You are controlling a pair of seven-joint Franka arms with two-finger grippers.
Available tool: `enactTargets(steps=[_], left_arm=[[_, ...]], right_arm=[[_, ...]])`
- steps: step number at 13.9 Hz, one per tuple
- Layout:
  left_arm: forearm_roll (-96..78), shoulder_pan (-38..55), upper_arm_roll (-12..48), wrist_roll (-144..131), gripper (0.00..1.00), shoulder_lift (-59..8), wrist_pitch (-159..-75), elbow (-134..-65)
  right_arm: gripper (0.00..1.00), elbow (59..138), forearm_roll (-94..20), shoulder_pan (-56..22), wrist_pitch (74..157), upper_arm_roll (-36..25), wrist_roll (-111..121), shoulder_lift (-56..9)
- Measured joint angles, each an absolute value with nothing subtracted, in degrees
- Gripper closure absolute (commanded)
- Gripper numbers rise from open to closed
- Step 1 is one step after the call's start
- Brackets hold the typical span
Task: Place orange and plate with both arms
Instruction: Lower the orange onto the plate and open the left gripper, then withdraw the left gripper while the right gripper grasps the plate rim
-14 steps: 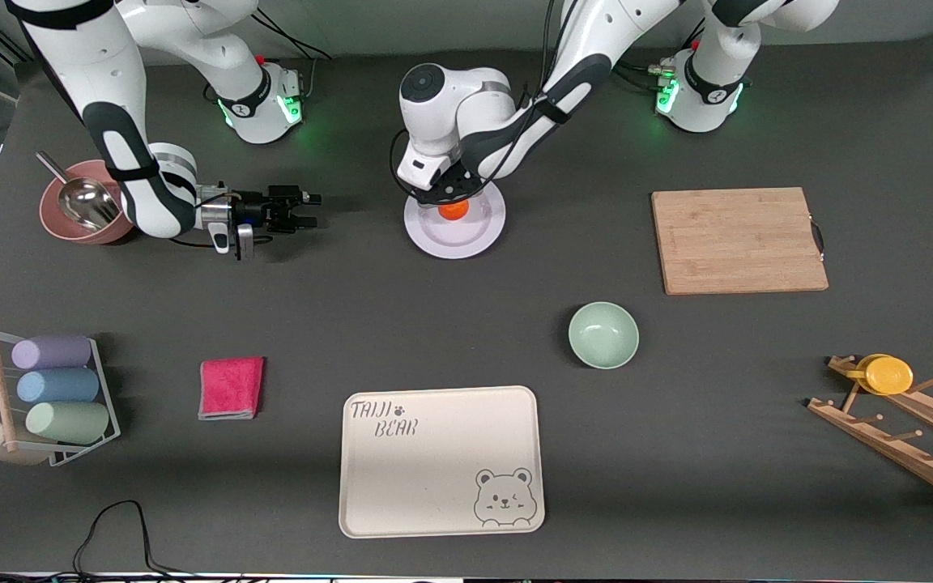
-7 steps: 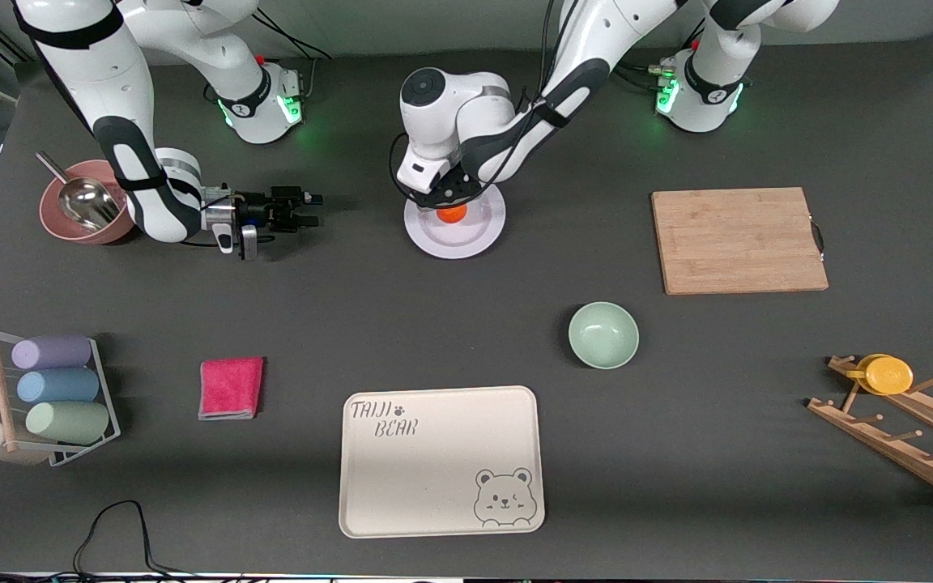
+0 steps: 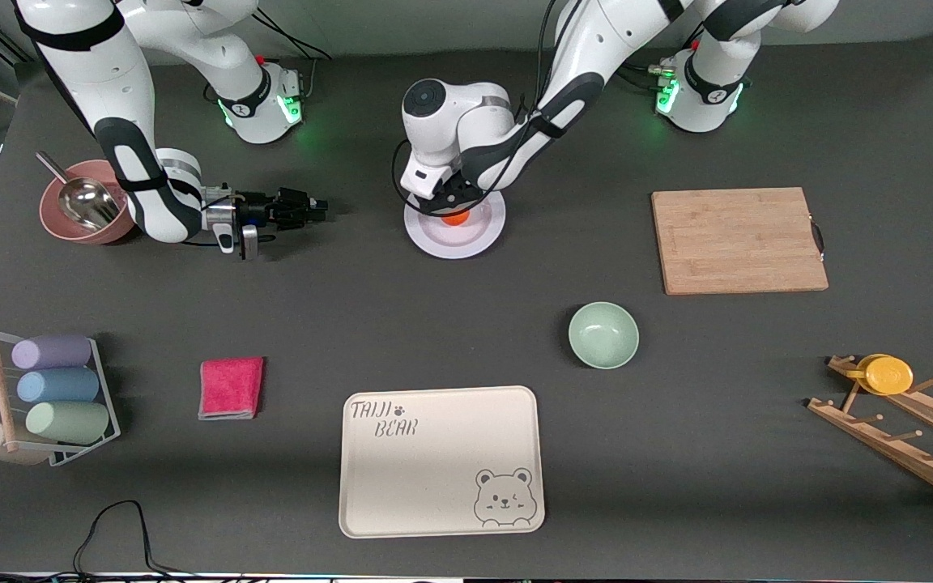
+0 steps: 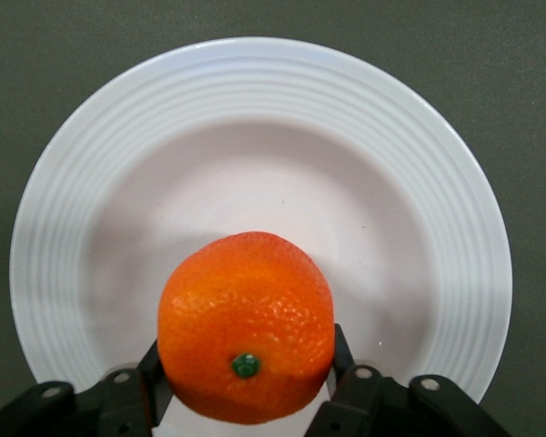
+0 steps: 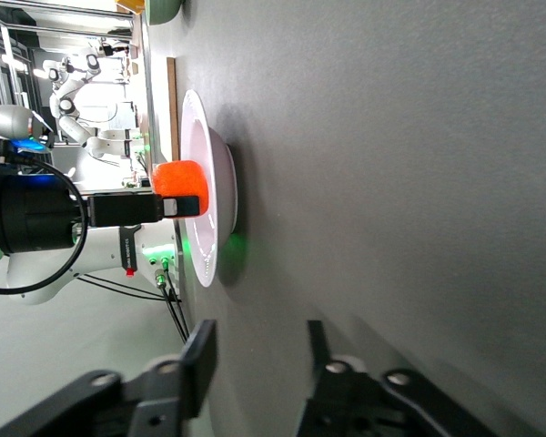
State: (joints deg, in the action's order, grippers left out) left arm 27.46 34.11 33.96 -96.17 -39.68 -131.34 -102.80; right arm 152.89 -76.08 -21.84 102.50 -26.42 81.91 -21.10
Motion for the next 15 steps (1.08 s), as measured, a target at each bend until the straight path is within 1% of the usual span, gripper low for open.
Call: enactTargets(steps=[8,11,13,15], left_arm=[[28.89,33.47,33.72,-96.24,0.00,-38.89,-130.93,-101.13],[27.98,28.77,34.07,-88.67,0.00,-34.60,-126.48,-99.78],[24.90,23.38,34.35,-80.95,0.00,-30.52,-124.98,-99.60],[20.71,17.21,34.44,-70.59,0.00,-26.49,-122.58,-99.51]], right_arm=[[0.58,152.63,-76.66,-21.83,102.41,-25.92,82.16,-23.35],[0.58,152.21,-77.50,-21.83,102.39,-25.36,82.55,-23.96],[0.58,152.10,-79.15,-21.82,102.35,-24.51,82.81,-24.27],[0.58,152.11,-82.73,-21.83,102.33,-22.15,83.49,-24.48]])
